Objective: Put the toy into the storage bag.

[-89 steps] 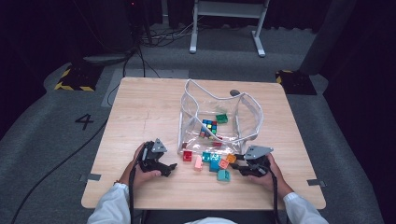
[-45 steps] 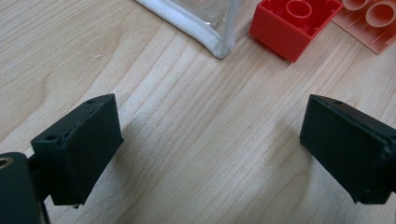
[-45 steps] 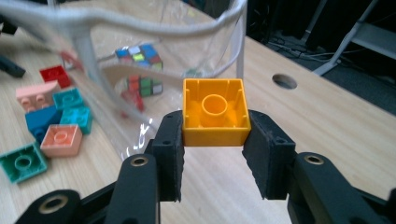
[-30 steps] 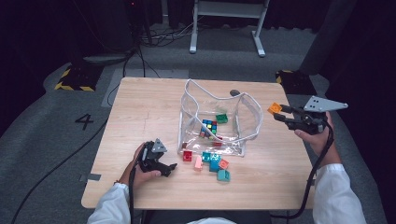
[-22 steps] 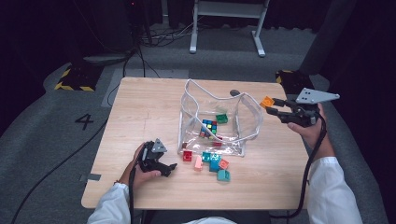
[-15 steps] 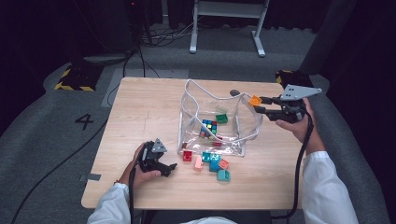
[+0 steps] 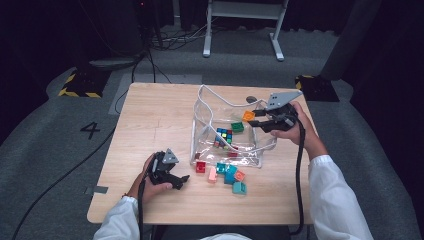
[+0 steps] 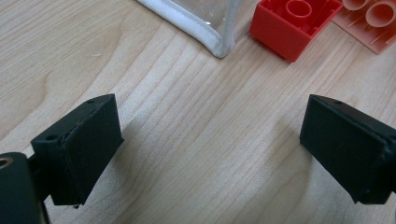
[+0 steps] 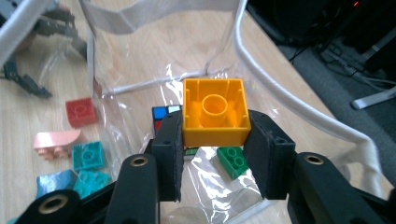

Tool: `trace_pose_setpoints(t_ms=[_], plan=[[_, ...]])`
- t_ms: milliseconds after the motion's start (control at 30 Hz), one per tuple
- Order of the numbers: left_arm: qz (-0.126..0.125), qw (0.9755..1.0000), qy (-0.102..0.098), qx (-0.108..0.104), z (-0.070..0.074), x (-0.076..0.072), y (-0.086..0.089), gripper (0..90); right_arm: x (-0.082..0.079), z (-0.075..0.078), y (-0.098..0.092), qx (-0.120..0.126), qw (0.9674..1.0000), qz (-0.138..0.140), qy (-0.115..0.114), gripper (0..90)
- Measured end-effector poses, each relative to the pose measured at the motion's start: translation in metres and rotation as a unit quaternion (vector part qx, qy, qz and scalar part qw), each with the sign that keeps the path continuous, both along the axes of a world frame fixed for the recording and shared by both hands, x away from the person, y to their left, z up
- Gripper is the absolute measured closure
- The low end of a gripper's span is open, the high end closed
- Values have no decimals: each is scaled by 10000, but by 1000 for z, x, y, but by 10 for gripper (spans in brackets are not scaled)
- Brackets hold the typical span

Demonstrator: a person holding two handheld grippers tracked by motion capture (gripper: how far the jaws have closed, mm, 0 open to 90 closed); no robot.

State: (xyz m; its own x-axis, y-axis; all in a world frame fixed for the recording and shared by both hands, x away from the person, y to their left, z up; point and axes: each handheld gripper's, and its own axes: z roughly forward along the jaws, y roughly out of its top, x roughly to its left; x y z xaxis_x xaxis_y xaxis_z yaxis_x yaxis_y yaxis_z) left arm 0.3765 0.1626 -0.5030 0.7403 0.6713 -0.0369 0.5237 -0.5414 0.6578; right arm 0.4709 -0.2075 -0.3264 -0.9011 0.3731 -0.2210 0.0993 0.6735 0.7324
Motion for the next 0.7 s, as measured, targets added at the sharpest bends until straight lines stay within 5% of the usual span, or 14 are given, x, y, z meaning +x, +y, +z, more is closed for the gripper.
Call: trace_pose_setpoints(t_ms=[300, 500, 700], plan=[[-21, 10000, -22, -4, 0, 1, 0, 56, 15, -13, 24, -845, 9956, 199, 347, 590], [5, 10000, 16, -2, 0, 0, 0, 56, 27, -21, 32, -1397, 9883, 86, 598, 590], [-6, 10000, -8, 5, 0, 0, 0, 56, 30, -25, 30, -1989, 9770, -71, 761, 589]])
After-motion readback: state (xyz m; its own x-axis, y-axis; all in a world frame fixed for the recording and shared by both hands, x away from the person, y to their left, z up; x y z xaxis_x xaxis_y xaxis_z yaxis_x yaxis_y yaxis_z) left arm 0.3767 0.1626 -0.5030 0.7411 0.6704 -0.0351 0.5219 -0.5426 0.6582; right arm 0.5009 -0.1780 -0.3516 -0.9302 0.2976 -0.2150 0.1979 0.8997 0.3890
